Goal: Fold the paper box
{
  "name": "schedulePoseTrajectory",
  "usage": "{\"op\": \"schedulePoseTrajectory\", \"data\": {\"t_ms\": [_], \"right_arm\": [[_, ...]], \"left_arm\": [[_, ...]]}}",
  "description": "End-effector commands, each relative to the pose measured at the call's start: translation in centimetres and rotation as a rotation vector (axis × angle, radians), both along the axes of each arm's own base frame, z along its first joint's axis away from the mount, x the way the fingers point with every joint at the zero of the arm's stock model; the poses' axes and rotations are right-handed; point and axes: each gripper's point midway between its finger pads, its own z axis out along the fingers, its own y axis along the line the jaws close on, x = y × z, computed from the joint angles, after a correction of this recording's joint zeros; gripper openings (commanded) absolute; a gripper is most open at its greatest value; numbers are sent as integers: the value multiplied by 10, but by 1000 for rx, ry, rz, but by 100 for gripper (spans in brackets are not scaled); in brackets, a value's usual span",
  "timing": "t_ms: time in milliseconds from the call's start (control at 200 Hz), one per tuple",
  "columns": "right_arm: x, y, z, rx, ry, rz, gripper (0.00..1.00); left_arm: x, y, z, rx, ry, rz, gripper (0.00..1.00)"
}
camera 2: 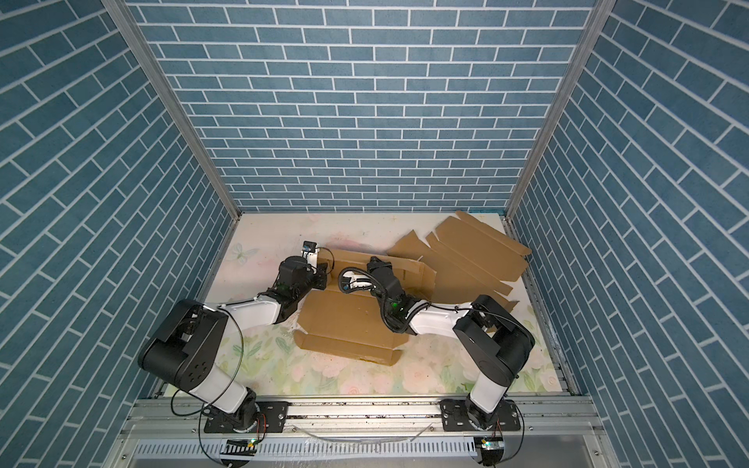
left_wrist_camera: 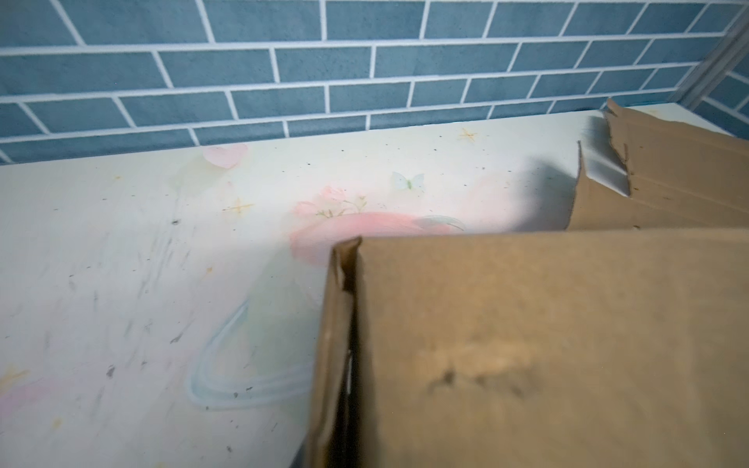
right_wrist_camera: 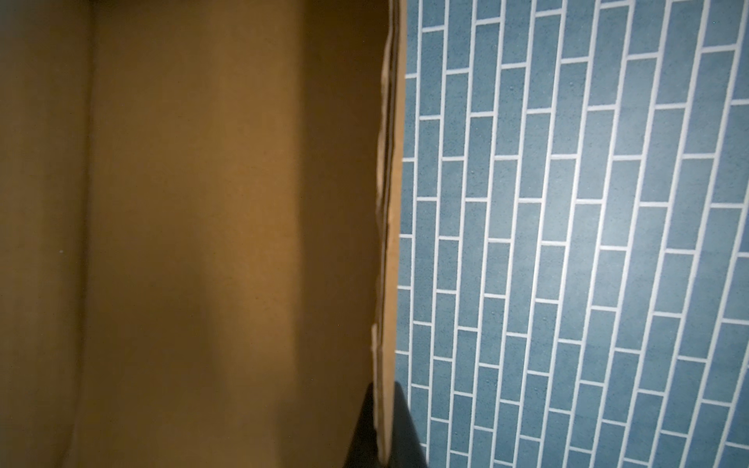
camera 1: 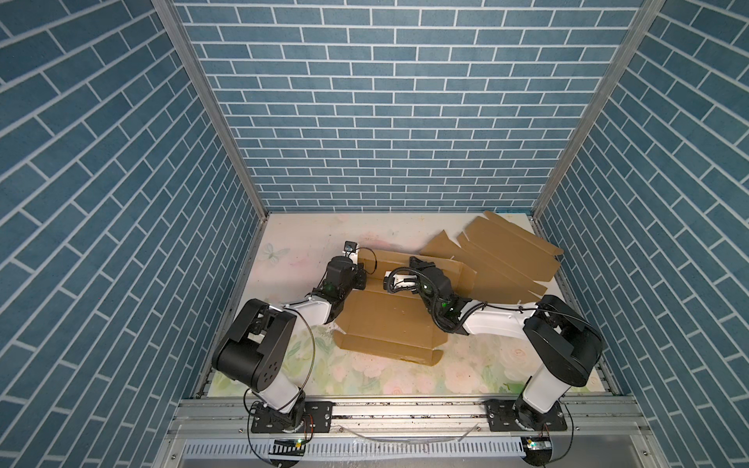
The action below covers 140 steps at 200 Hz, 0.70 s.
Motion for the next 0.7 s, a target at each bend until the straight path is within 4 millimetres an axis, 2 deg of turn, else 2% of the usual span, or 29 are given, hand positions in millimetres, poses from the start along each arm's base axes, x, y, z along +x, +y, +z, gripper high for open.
{"op": "schedulePoseTrajectory", "data": {"t_ms": [0, 120, 280, 360, 515, 695], "right_arm": [[-8, 5, -25, -70, 43, 41, 0], [-7, 6, -26, -63, 48, 39, 0], [-7, 5, -26, -56, 52, 38, 0], [-8, 5, -27, -56, 55, 38, 0], [-7, 6, -25, -51, 53, 41, 0], [-6, 7, -22, -46, 51, 44, 0]], "left_arm": [[5, 13, -1, 74, -50, 111, 16], [6, 14, -4, 130, -44, 164, 5], [6, 10, -13, 117, -28, 152, 3], [3, 7, -13, 105, -22, 127, 8], [-7, 3, -18, 94, 17, 84, 27], [-16, 8, -29, 86, 45, 82, 33]]}}
